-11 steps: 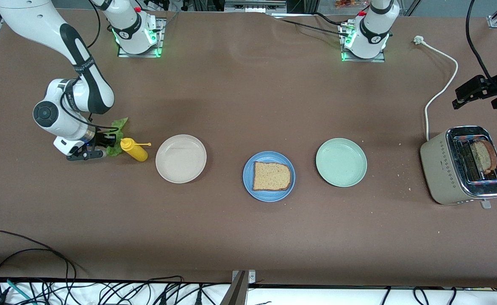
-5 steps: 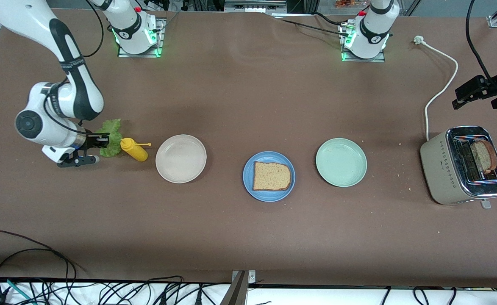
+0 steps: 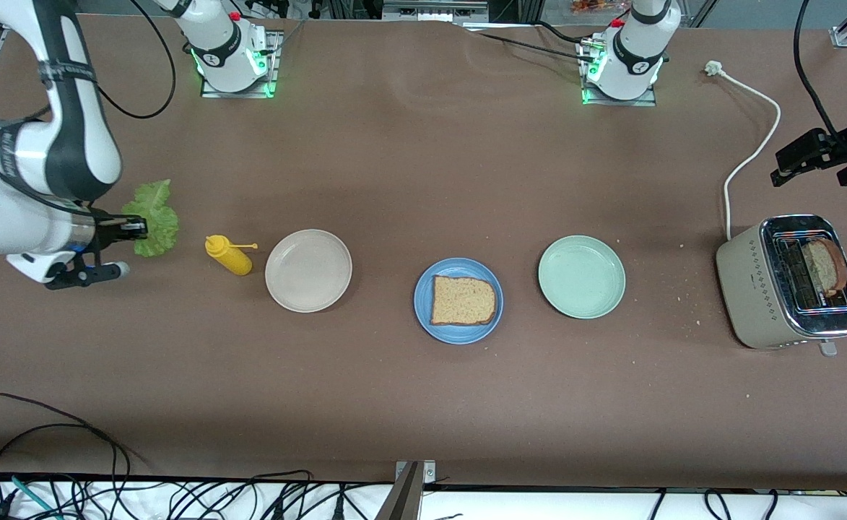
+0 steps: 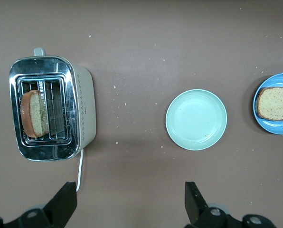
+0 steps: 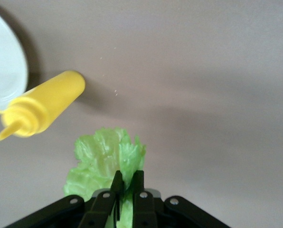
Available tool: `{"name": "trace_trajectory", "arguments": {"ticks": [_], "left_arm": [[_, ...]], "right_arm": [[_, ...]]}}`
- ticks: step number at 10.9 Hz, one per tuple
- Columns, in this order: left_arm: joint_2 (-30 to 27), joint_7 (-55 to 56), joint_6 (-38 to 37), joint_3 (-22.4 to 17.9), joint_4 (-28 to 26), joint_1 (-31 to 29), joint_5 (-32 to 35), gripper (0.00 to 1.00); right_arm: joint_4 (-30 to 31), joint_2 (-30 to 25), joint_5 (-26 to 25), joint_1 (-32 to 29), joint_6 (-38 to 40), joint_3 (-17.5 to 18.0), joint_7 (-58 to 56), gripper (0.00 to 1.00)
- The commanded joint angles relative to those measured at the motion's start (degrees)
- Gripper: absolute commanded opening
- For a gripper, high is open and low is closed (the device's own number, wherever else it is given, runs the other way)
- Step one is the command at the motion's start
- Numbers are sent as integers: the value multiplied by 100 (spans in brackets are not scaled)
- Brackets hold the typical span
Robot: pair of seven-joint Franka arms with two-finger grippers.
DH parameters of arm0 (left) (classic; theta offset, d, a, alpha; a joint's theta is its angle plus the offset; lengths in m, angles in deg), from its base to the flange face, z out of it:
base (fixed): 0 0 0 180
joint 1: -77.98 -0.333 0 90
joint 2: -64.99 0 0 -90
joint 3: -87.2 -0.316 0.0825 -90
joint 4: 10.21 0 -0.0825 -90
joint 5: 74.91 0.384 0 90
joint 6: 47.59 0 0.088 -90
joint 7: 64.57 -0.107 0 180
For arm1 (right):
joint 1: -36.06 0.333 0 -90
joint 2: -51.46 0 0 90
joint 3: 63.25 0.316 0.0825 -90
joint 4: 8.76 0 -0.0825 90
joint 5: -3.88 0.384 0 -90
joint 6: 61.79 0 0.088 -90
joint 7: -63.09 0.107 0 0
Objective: Make sandwich in blue plate with both arms
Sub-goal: 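Carry the lettuce with the right gripper over the bread on the blue plate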
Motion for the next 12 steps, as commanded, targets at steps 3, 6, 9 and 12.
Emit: {"name": "trace_trajectory", "arguments": {"ticks": [3, 6, 9, 12], "left_arm": [[70, -2, -134, 37, 174, -13, 185, 100], [70, -2, -134, 46, 174, -13, 185, 100], [70, -2, -134, 46, 174, -13, 185, 100], [79, -2, -134, 46, 174, -13, 185, 100]], "right_arm": [[-1504, 81, 72, 27, 1316, 867, 324, 12], [-1583, 142, 160, 53, 1229, 2009, 1090, 12], [-1584, 458, 405, 499, 423, 2215, 1372, 12], [-1592, 880, 441, 1194, -1105, 2215, 1846, 11]]}}
